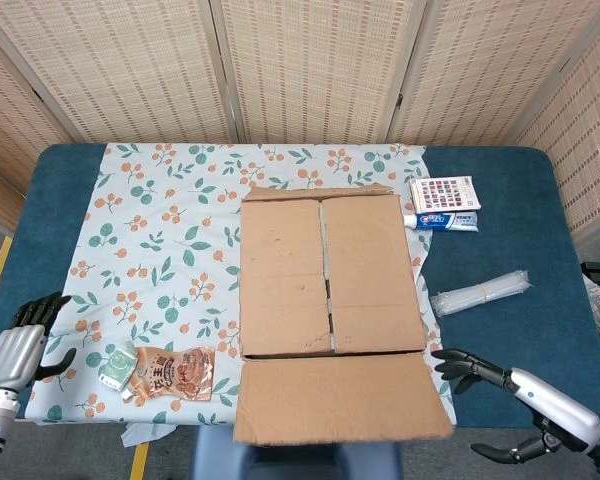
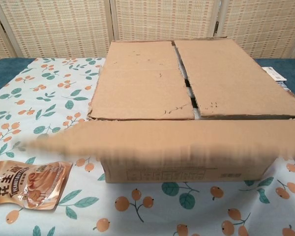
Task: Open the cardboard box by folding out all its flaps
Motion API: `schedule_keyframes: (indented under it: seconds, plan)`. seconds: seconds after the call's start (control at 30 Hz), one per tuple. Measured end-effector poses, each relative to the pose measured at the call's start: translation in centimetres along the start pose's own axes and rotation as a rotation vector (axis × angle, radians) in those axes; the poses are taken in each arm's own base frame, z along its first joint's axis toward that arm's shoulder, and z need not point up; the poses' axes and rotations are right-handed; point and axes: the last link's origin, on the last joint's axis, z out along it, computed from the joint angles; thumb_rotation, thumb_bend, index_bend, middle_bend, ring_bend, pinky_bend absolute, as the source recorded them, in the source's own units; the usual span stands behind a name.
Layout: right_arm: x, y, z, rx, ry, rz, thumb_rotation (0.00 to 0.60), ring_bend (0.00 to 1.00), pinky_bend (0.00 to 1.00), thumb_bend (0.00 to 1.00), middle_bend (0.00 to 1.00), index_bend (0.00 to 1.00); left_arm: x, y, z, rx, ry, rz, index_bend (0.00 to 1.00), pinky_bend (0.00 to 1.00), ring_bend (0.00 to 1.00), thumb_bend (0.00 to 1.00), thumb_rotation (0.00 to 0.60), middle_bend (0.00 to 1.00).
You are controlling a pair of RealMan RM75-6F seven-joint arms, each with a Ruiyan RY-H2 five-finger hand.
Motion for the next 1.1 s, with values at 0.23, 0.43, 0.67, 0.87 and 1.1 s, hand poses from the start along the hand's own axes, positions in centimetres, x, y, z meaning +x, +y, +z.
schedule_keyframes:
  seconds: [0.23,0.43,0.67,0.87,1.1]
  plan:
    - [0.4,0.1,1.2,0.026,0.051,-0.149,0.600,0.14,0.12,0.32,0.07,0.23,0.1,0.0,-0.1,-0.005,-0.001,-0.011,0.10,0.00,0.02,0.42,0.600,0.08]
    - [1.8,-0.6,4.0,0.056,0.140,-0.465,0.357,0.02,0.00,0.38,0.01,0.39,0.2,-0.1,0.0,-0.013,0.004,-0.029,0.01,0.00,0.02,0.42,0.600,0.08]
    - [3.9,-2.3,8.9,0.063,0.249,-0.963,0.148,0.00,0.00,0.52,0.03,0.67,0.4,-0.7,0.1,-0.024,0.020,-0.063,0.00,0.00,0.01,0.42,0.600,0.08]
    - [5.6,-4.3,15.3,0.043,0.312,-1.283,0.146,0.00,0.00,0.59,0.06,0.71,0.4,-1.0,0.2,-0.021,0.014,-0.082,0.00,0.00,0.01,0.42,0.600,0.08]
    - [5.0,-4.2,23.3,0.031,0.221,-1.304,0.143,0.00,0.00,0.59,0.06,0.71,0.6,-1.3,0.2,-0.023,0.010,-0.099,0.00,0.00,0.01,0.42,0.600,0.08]
